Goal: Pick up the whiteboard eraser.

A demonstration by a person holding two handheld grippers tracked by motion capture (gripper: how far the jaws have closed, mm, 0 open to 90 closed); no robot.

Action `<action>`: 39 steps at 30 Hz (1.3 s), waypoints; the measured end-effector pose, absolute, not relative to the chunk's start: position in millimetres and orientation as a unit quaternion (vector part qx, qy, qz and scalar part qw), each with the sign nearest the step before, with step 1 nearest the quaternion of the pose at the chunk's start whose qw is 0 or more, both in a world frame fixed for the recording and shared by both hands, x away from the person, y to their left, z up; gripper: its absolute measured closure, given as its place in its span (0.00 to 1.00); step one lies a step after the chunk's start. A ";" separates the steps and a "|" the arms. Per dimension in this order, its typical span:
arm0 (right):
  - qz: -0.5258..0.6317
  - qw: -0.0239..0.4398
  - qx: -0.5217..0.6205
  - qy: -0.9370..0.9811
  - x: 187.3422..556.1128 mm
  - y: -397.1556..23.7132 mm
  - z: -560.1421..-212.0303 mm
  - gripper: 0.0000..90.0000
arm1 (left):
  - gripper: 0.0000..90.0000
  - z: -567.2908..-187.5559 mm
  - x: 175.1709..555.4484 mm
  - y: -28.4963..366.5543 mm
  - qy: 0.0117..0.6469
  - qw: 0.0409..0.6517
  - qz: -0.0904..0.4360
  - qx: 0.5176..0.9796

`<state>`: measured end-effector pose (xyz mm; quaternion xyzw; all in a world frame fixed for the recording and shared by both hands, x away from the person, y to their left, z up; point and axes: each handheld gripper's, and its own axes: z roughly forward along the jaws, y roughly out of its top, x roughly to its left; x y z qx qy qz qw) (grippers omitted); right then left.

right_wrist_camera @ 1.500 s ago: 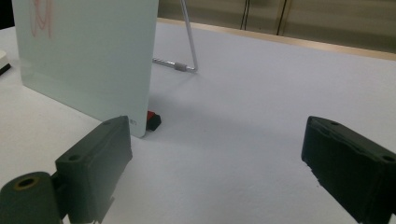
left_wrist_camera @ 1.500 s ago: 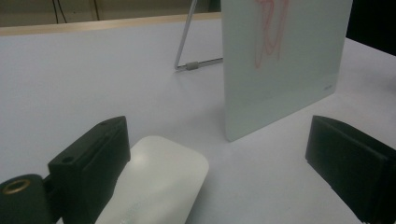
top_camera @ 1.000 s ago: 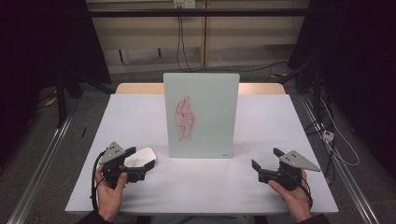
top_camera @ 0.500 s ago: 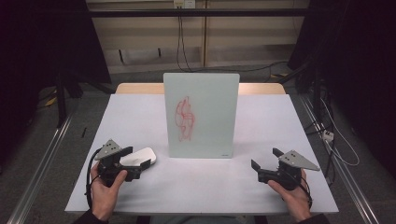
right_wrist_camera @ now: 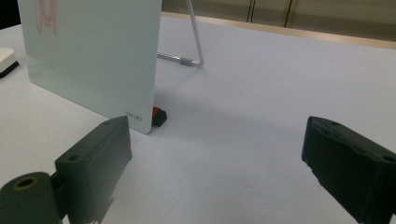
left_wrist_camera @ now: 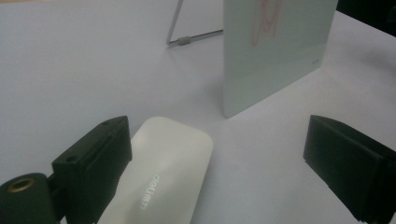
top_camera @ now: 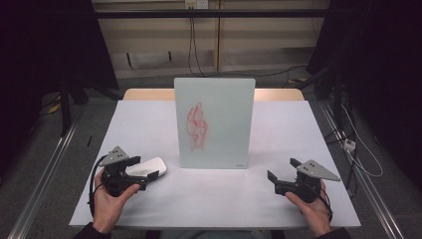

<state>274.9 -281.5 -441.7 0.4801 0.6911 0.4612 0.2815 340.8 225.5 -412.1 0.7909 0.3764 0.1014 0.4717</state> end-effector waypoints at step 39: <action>0.462 0.276 0.473 0.698 276.1 -279.0 -442.1 0.08 | 0.09 -416.8 372.2 221.2 0.295 0.322 0.094 0.895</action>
